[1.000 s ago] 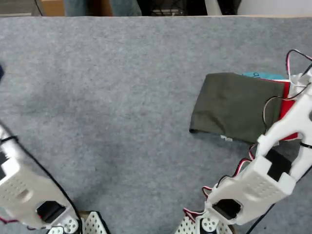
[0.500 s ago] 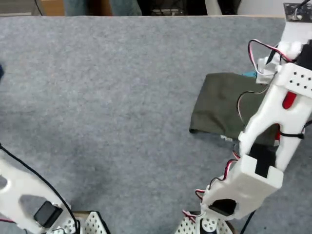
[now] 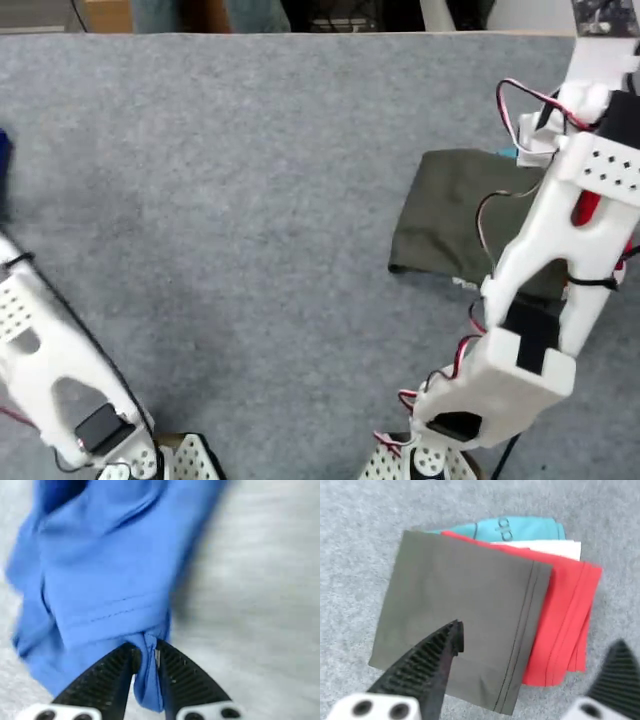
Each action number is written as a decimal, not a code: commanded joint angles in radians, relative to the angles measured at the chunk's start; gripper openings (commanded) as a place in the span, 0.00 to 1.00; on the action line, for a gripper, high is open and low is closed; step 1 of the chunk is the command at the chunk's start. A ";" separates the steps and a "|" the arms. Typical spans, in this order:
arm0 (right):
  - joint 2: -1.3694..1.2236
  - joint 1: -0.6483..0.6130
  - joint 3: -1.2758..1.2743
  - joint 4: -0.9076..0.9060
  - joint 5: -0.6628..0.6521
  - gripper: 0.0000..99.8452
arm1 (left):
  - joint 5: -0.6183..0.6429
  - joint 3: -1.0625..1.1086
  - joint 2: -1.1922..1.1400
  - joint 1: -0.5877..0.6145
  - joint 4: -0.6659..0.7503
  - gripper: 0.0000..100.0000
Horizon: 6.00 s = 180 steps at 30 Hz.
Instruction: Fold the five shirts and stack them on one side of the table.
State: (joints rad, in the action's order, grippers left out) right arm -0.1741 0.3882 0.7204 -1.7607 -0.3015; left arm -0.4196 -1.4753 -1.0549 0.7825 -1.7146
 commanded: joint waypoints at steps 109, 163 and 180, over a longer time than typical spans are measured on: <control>-0.598 -1.063 -0.248 0.118 0.669 0.01 | -0.190 2.405 1.982 0.012 0.595 0.03; 0.317 -0.730 -0.467 0.413 0.601 0.01 | 0.187 2.399 1.973 -0.125 0.586 0.25; 0.260 -0.574 -1.013 1.031 0.411 0.01 | 0.307 2.396 1.969 -0.257 0.795 0.25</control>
State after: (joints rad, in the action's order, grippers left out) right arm 0.1005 -0.1657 -0.2570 -0.8385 0.1189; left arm -0.0483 0.9659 0.9122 0.7242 -0.9383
